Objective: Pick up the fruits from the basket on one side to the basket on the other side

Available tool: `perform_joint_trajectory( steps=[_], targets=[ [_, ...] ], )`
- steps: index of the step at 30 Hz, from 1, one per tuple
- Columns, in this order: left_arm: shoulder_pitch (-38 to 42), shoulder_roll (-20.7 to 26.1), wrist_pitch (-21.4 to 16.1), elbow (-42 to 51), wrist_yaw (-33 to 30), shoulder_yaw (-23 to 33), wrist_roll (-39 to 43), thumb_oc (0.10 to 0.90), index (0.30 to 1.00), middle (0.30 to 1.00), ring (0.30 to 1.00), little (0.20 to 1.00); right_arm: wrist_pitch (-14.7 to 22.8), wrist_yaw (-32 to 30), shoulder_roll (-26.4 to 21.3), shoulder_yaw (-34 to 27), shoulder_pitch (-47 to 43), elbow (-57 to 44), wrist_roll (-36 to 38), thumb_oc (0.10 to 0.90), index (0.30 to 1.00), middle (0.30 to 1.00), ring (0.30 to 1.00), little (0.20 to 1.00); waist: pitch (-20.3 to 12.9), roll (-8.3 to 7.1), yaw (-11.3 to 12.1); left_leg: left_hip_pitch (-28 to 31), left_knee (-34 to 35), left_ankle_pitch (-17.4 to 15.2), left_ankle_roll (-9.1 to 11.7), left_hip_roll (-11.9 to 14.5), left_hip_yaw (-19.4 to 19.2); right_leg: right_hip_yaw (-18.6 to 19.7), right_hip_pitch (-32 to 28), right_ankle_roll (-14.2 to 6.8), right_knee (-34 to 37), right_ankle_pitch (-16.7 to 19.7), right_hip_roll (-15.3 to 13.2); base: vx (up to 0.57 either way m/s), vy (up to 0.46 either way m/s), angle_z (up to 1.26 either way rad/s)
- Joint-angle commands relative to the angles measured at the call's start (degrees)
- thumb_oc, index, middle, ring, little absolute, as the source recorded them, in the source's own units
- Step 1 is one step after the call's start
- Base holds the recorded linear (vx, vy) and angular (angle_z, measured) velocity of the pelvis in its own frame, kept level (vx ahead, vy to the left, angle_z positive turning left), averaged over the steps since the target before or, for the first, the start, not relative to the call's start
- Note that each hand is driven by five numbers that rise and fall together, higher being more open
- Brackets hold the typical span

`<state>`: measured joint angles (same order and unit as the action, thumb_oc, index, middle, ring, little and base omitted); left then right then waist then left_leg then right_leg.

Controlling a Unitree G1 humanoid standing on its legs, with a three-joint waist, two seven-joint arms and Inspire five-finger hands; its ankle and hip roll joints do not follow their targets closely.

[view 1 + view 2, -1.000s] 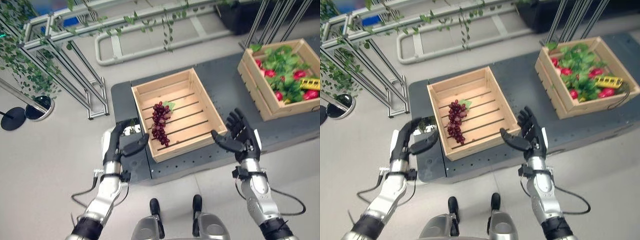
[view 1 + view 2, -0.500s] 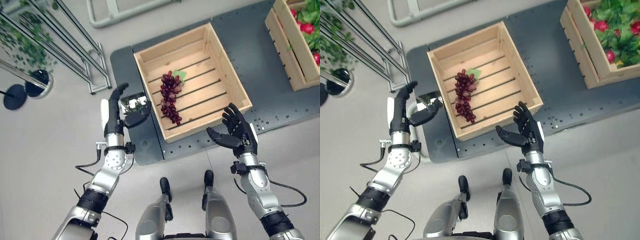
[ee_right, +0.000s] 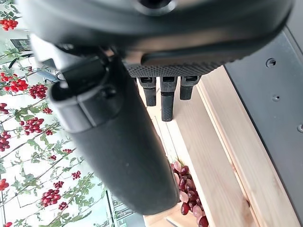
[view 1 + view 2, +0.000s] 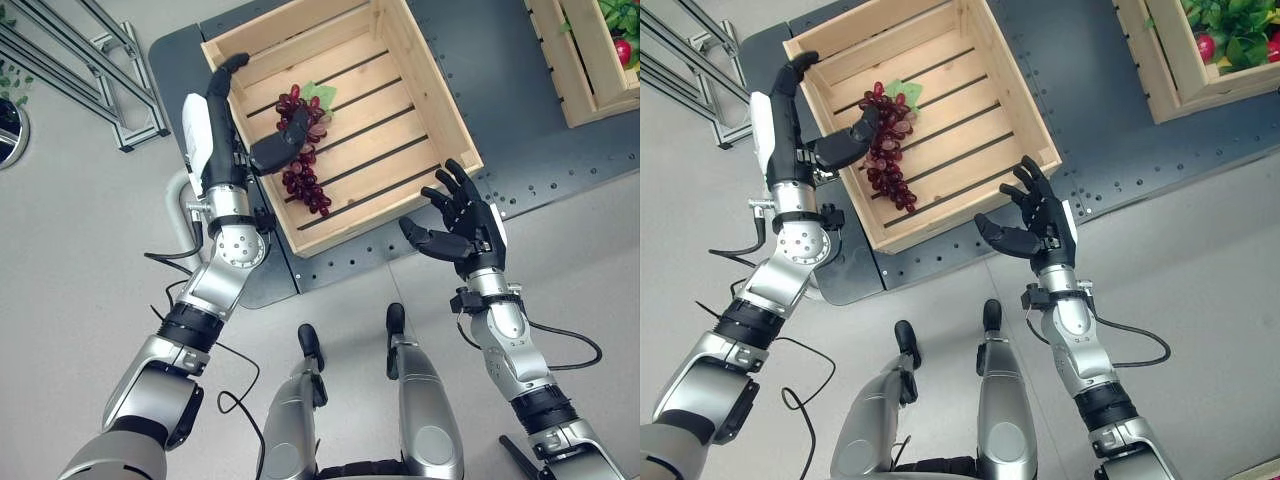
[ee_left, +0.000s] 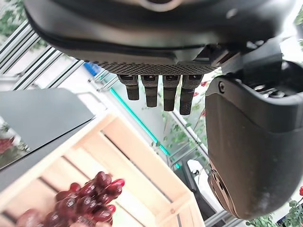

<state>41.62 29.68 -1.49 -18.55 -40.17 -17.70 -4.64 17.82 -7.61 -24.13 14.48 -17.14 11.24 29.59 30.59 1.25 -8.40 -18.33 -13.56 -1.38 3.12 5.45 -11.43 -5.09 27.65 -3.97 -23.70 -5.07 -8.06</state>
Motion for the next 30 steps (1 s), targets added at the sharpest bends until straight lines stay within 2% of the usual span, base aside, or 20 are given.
perform_joint_trajectory(
  steps=[1, 4, 7, 14, 17, 18, 20, 21, 22, 24, 30],
  targets=[
    [7.3, 5.9, -1.5, 4.9, -4.9, 2.5, -7.5, 0.8, 0.9, 0.9, 0.9, 0.9, 1.7, -1.8, -0.7, -0.4, 1.7, -5.7, -1.8, 0.8, 0.9, 0.9, 0.9, 0.9, -0.8, -3.15, -1.3, -5.6, -12.5, -4.0, -1.1, 0.8, -0.8, 0.6, -3.1, 4.0, -2.5, -3.7, 2.4, 0.09, 0.024, -0.02],
    [9.5, 5.3, 3.4, 5.1, -3.1, 0.7, -9.2, 0.8, 0.9, 0.9, 0.9, 0.9, 0.4, -1.6, -0.1, 0.3, 1.4, -5.8, -2.6, 0.8, 0.9, 0.9, 0.9, 0.9, -0.8, -3.5, -1.7, -6.7, -13.3, -4.6, -1.4, 1.0, -0.7, 1.2, -1.6, 3.8, -3.7, -3.9, 2.4, 0.08, 0.023, 0.0],
    [11.8, 6.1, 6.4, 2.1, -2.4, -1.3, -9.0, 0.8, 0.9, 0.9, 0.9, 0.9, -0.4, -1.7, -0.3, 1.1, 0.6, -6.0, -2.8, 0.8, 0.9, 0.9, 0.9, 0.9, -0.8, -3.9, -2.0, -7.0, -12.6, -4.8, -1.6, 1.1, -1.4, 1.3, -1.1, 3.2, -3.0, -3.2, 2.5, 0.05, 0.014, 0.0],
    [15.5, 6.8, 8.6, -6.5, -3.4, -4.9, -5.6, 0.8, 0.9, 0.9, 0.9, 0.9, -1.3, -0.2, -1.1, 2.2, 0.0, -6.1, -1.8, 0.8, 0.9, 0.9, 0.9, 0.9, -0.8, -4.9, -3.0, -7.8, -11.5, -4.4, -1.8, 1.3, -2.4, 2.3, 0.3, 2.5, -1.9, -2.1, 3.2, 0.04, 0.018, -0.06],
    [17.9, 6.0, 10.6, -10.5, -1.9, -7.1, -5.3, 0.8, 0.9, 0.9, 0.9, 0.9, -1.3, -0.4, -1.2, 2.7, -0.3, -5.9, -1.8, 0.8, 0.9, 0.9, 0.9, 0.9, -0.8, -5.12, -3.5, -7.8, -10.6, -4.2, -1.8, 1.3, -3.0, 2.5, 0.7, 2.1, -1.2, -1.7, 3.3, 0.04, 0.03, -0.06],
    [19.5, 5.4, 12.1, -12.2, -1.5, -8.6, -4.5, 0.8, 0.9, 0.9, 0.9, 0.9, -1.4, -0.7, -1.1, 3.1, -1.4, -6.1, -1.3, 0.8, 0.9, 0.9, 0.9, 0.9, -0.8, -5.3, -3.6, -8.5, -10.1, -3.8, -1.9, 1.1, -3.1, 2.7, 1.6, 1.9, -1.3, -1.4, 3.4, 0.0, 0.0, 0.0],
    [21.2, 4.3, 12.8, -14.9, -2.0, -9.8, 0.3, 0.8, 0.9, 0.9, 0.9, 0.9, -1.2, -1.1, -0.4, 4.1, -2.3, -5.9, -1.7, 0.8, 0.9, 0.9, 0.9, 0.9, -0.8, -5.55, -3.7, -8.7, -9.6, -3.7, -1.9, 1.0, -3.5, 2.7, 2.1, 1.7, -1.0, -1.2, 3.4, 0.0, 0.0, 0.0],
    [21.5, 4.3, 12.9, -15.1, -2.0, -9.8, 0.5, 0.8, 0.9, 0.9, 0.9, 0.9, -1.2, -1.1, -0.3, 4.0, -2.6, -5.9, -1.8, 0.8, 0.9, 0.9, 0.9, 0.9, -0.8, -5.56, -3.7, -9.1, -9.6, -3.5, -2.0, 1.0, -3.5, 2.8, 2.5, 1.7, -1.1, -1.1, 3.4, 0.0, 0.0, 0.0],
    [21.7, 2.0, 11.9, -18.6, -3.4, -8.5, 2.8, 0.8, 0.9, 0.9, 0.9, 0.9, -1.4, -1.8, 0.3, 4.7, -3.1, -6.0, -2.3, 0.8, 0.9, 0.9, 0.9, 0.9, -0.8, -5.7, -3.8, -8.9, -9.0, -3.5, -2.0, 0.9, -3.8, 2.8, 2.5, 1.4, -0.6, -1.0, 3.4, 0.0, 0.0, 0.0],
    [22.1, 1.3, 12.5, -20.0, -3.9, -8.0, 2.7, 0.8, 0.9, 0.9, 0.9, 0.9, -1.4, -2.2, 0.8, 5.1, -3.6, -6.0, -2.6, 0.8, 0.9, 0.9, 0.9, 0.9, -0.8, -5.79, -4.0, -9.3, -8.9, -3.5, -2.0, 0.9, -4.0, 2.9, 2.9, 1.3, -0.4, -0.8, 3.5, 0.0, 0.0, 0.0],
    [24.5, 1.8, 17.2, -29.1, -5.1, -8.7, 3.8, 0.8, 0.9, 0.9, 0.9, 0.9, -1.6, -3.7, 0.8, 5.4, -4.8, -6.3, -1.6, 0.8, 0.9, 0.9, 0.9, 0.9, -0.8, -6.93, -5.0, -10.7, -10.4, -4.2, -2.0, 1.1, -5.1, 3.0, 4.3, 1.3, -0.3, -0.5, 3.8, 0.0, 0.002, -0.01]
  ],
)
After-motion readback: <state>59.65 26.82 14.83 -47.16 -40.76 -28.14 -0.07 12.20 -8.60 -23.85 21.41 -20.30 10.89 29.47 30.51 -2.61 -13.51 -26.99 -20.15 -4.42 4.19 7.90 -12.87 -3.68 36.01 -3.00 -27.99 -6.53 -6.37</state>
